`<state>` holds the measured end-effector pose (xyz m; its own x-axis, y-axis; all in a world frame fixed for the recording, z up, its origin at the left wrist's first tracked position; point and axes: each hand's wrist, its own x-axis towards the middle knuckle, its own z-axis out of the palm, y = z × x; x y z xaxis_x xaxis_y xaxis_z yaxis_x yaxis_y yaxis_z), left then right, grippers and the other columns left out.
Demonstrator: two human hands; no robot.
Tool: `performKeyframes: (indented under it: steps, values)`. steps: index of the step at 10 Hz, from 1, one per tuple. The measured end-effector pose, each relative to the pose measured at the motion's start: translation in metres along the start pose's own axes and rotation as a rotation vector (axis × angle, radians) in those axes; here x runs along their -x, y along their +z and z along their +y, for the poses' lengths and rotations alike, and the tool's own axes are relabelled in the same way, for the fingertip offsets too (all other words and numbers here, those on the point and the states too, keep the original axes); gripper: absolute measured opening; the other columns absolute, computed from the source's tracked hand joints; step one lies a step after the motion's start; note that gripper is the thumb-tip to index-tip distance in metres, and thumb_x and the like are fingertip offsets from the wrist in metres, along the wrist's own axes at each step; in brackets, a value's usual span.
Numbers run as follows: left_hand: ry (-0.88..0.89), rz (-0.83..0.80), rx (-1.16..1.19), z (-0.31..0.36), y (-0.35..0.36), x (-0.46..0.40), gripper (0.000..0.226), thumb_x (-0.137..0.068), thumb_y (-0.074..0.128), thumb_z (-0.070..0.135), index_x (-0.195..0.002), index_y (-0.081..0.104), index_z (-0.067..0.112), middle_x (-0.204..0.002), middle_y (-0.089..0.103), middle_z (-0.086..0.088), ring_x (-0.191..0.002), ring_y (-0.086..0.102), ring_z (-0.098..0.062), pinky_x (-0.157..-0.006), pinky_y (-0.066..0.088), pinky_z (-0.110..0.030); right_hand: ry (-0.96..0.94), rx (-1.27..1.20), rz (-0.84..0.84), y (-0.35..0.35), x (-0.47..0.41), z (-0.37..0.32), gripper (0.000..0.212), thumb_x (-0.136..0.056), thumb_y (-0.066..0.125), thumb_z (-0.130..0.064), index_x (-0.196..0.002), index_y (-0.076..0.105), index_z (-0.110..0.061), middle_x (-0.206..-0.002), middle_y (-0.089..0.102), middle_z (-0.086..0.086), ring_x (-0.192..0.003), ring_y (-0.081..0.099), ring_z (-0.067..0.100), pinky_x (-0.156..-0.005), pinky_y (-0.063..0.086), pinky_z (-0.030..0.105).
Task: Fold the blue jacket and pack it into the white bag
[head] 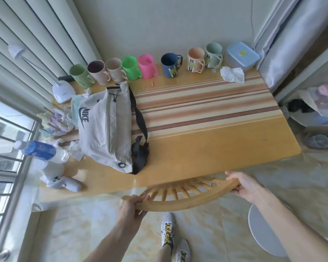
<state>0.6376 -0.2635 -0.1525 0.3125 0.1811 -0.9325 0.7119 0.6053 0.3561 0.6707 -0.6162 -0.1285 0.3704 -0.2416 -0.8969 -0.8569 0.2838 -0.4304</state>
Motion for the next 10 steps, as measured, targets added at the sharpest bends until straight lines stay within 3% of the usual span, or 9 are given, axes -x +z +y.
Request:
performKeyframes:
  steps: [1,2,3,4,5,6,8,9,10]
  values:
    - [0.006,0.074,-0.085,0.002,-0.001,-0.006,0.015,-0.086,0.06,-0.007,-0.1,0.063,-0.004,-0.111,0.072,-0.027,-0.089,0.07,-0.029,-0.076,0.057,-0.041,0.005,0.081,0.074,0.005,-0.004,0.006,0.032,-0.089,0.056,0.005,-0.117,0.068,-0.004,-0.088,0.059,0.013,-0.106,0.067,0.042,-0.081,0.055,0.043]
    - [0.064,0.258,-0.32,0.002,-0.002,-0.009,0.063,-0.073,0.085,0.023,-0.124,0.058,-0.002,-0.113,0.069,-0.022,-0.099,0.068,-0.034,-0.077,0.058,-0.042,-0.34,0.621,0.336,0.02,0.0,0.006,0.026,-0.088,0.061,-0.011,-0.113,0.068,-0.018,-0.097,0.061,0.0,-0.103,0.062,0.03,-0.081,0.05,0.035]
    - [0.492,0.422,-0.849,-0.006,-0.006,-0.003,0.07,-0.074,0.083,0.044,-0.13,0.054,0.014,-0.128,0.061,-0.016,-0.121,0.054,-0.038,-0.098,0.049,-0.051,-0.787,1.148,0.409,0.044,0.01,0.02,0.02,-0.093,0.058,-0.043,-0.09,0.069,-0.026,-0.09,0.066,-0.006,-0.09,0.064,0.021,-0.082,0.044,0.033]
    - [1.138,0.332,-1.446,-0.02,-0.01,-0.003,0.027,-0.091,0.062,0.052,-0.102,0.072,0.029,-0.125,0.066,-0.006,-0.12,0.054,-0.033,-0.107,0.037,-0.051,-0.912,1.49,0.267,0.062,0.007,0.052,0.046,-0.098,0.037,-0.054,-0.067,0.057,-0.027,-0.065,0.064,-0.008,-0.061,0.05,0.014,-0.09,0.044,0.038]
    - [1.196,0.249,-1.719,-0.028,-0.01,-0.006,0.039,-0.095,0.043,0.05,-0.086,0.078,0.035,-0.096,0.071,0.004,-0.105,0.06,-0.03,-0.106,0.03,-0.059,-0.965,1.531,0.308,0.062,0.005,0.062,0.052,-0.094,0.033,-0.044,-0.055,0.061,-0.023,-0.055,0.064,-0.004,-0.057,0.041,0.018,-0.085,0.046,0.044]
    - [1.209,0.265,-1.788,-0.024,-0.009,-0.004,0.043,-0.095,0.038,0.044,-0.071,0.072,0.03,-0.08,0.067,0.004,-0.091,0.057,-0.03,-0.094,0.034,-0.056,-0.933,1.574,0.331,0.063,0.003,0.059,0.053,-0.089,0.031,-0.041,-0.06,0.07,-0.02,-0.062,0.071,-0.001,-0.063,0.055,0.021,-0.089,0.045,0.043]
    - [0.88,0.042,-1.899,-0.002,-0.008,0.013,0.048,-0.101,0.028,0.053,-0.097,0.071,0.033,-0.109,0.066,-0.002,-0.114,0.05,-0.028,-0.1,0.027,-0.048,-0.86,1.576,0.286,0.065,0.019,0.055,0.049,-0.101,0.035,-0.042,-0.099,0.078,-0.017,-0.102,0.078,0.01,-0.108,0.066,0.028,-0.108,0.032,0.041]
    - [0.863,-0.029,-1.813,0.005,-0.021,0.024,0.045,-0.097,0.034,0.046,-0.116,0.072,0.034,-0.12,0.07,-0.005,-0.117,0.055,-0.031,-0.1,0.034,-0.044,-0.906,1.463,0.233,0.06,0.027,0.063,0.041,-0.103,0.042,-0.042,-0.095,0.073,-0.016,-0.091,0.076,0.011,-0.092,0.068,0.032,-0.096,0.043,0.037]
    - [1.037,-0.138,-1.59,-0.011,-0.044,0.047,0.043,-0.097,0.042,0.042,-0.115,0.074,0.019,-0.116,0.072,-0.011,-0.109,0.061,-0.034,-0.092,0.044,-0.041,-1.021,1.18,0.229,0.05,0.048,0.09,0.024,-0.097,0.055,-0.037,-0.091,0.071,-0.021,-0.093,0.074,0.006,-0.089,0.067,0.032,-0.069,0.04,0.031]
